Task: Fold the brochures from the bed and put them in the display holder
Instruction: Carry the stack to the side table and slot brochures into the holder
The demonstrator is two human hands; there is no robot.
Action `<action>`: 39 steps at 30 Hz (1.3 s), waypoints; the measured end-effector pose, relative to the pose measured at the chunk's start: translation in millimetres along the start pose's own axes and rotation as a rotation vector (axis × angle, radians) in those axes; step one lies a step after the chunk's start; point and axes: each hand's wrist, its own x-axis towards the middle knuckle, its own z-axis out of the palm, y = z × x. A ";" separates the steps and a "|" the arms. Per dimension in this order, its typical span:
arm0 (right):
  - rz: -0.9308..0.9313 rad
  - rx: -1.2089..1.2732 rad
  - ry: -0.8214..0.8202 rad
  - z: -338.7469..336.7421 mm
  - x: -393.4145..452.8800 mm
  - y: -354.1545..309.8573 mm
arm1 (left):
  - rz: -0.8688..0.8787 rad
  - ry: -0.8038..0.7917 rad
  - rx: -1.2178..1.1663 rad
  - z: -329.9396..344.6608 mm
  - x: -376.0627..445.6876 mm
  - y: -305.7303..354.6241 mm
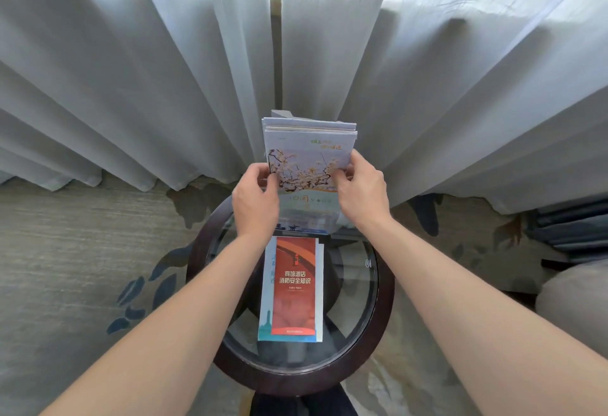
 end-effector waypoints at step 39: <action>-0.068 -0.234 0.069 42.7 23.3 50.5 | 0.048 -0.016 0.240 15.0 19.0 -38.2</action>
